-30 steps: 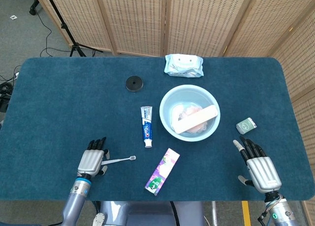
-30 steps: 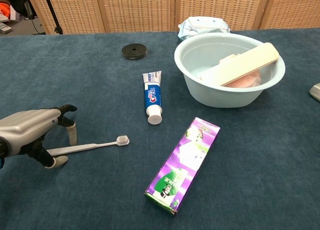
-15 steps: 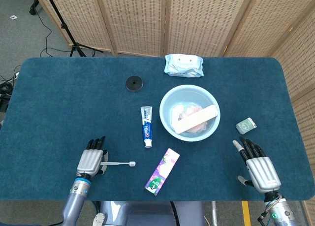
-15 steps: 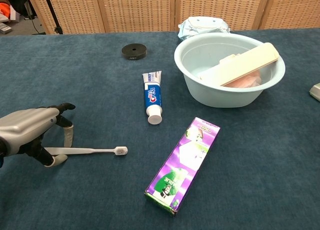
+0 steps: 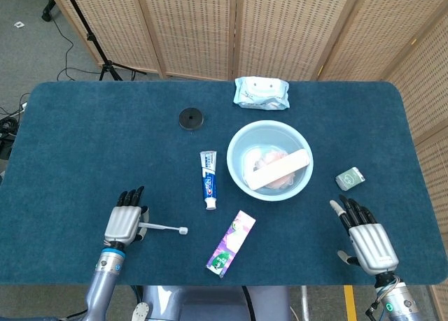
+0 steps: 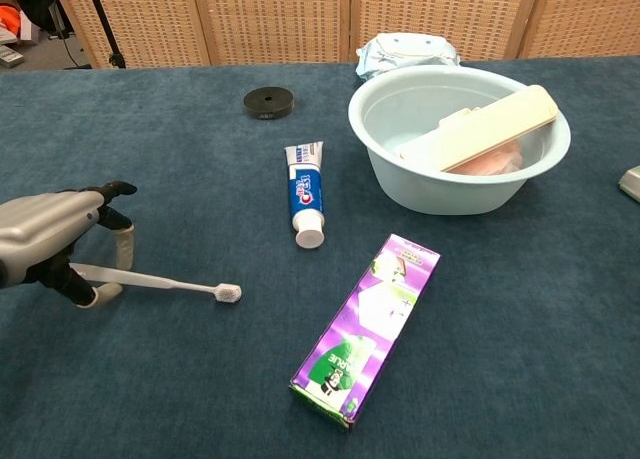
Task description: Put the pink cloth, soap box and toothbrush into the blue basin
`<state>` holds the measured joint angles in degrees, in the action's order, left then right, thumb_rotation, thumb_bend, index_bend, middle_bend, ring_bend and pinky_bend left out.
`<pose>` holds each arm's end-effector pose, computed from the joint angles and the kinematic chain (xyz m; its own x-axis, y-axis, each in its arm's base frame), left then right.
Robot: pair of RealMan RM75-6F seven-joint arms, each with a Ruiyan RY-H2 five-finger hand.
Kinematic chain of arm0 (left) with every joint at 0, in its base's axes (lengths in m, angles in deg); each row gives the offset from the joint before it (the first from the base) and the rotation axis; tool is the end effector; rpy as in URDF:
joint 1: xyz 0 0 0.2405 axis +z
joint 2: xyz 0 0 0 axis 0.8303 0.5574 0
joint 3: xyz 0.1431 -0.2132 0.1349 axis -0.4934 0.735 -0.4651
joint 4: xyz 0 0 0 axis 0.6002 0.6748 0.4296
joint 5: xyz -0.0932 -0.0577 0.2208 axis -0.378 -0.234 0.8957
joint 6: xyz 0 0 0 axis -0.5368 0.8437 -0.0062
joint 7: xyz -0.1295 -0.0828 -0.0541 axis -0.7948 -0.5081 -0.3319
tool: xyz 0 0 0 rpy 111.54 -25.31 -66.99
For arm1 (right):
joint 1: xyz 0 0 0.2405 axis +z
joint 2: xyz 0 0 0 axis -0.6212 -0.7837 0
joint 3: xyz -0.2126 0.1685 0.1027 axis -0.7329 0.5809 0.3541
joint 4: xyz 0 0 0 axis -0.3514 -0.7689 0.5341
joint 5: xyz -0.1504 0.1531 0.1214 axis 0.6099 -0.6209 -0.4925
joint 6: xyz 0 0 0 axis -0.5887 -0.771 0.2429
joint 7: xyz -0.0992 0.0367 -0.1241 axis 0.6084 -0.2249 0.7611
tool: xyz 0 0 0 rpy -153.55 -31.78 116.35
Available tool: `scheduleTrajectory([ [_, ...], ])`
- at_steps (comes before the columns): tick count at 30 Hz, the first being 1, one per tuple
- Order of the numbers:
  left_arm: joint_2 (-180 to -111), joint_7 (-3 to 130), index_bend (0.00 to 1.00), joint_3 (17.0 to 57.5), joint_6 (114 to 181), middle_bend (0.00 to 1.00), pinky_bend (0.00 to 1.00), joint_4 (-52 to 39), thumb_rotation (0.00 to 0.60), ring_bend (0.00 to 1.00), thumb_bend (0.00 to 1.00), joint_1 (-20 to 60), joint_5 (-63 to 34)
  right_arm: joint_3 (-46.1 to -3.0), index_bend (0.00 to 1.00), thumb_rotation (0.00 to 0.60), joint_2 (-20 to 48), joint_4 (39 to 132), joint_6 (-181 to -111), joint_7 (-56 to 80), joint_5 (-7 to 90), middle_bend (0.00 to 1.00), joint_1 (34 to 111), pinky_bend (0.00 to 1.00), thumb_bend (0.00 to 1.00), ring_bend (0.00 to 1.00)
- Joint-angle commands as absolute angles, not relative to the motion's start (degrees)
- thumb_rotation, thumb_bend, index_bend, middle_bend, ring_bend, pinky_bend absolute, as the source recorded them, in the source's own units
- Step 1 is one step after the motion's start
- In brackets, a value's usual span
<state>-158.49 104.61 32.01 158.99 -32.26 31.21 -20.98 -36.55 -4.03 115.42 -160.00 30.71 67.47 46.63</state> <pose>-0.2151 0.2592 -0.0835 0.4139 0.3438 0.8429 0.9052 -0.0568 -0.4213 -0.2927 -0.1950 0.0817 0.4766 -0.1693 0.8627 -0.8759 -0.1752 0.4495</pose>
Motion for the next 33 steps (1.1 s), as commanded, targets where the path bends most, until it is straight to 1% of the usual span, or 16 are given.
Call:
scheduleTrajectory([
  [1,-158.22,104.11,0.75,32.46,159.25,0.0,0.0,-32.28,0.6,0.0,0.38,31.23,-20.52,-36.54,0.05,0.6,-4.05,115.45,-160.03,30.75,67.48,0.0,46.59,0.14,0.1,0.0],
  [6,-157.61,102.81,0.86,33.81,159.96,0.0,0.0,-32.11,0.6,0.0,0.42,31.23,-19.28,-36.49,0.05,0.6,-4.07,115.48,-159.96,30.81,67.46,0.0,46.57,0.14,0.1,0.0],
  [9,-157.22,102.31,0.9,34.51,160.09,0.0,0.0,-32.27,0.6,0.0,0.43,31.1,-18.73,-36.48,0.05,0.6,-4.05,115.47,-159.92,30.85,67.46,0.0,46.56,0.14,0.1,0.0],
  [13,-156.87,102.12,0.91,35.45,160.02,0.0,0.0,-32.32,0.6,0.0,0.43,30.73,-18.47,-36.47,0.05,0.6,-4.05,115.47,-159.84,30.86,67.45,0.0,46.55,0.14,0.1,0.0],
  [20,-156.27,102.49,0.91,38.53,159.36,0.0,0.0,-32.78,0.6,0.0,0.43,28.91,-18.72,-36.31,0.05,0.6,-4.01,115.25,-159.19,30.71,66.78,0.0,46.73,0.14,0.1,0.0],
  [33,-155.87,102.73,0.92,47.15,155.64,0.0,0.0,-31.43,0.6,0.0,0.44,21.99,-21.51,-35.56,0.05,0.6,-3.62,114.14,-157.36,30.67,63.85,0.0,47.33,0.14,0.1,0.0],
])
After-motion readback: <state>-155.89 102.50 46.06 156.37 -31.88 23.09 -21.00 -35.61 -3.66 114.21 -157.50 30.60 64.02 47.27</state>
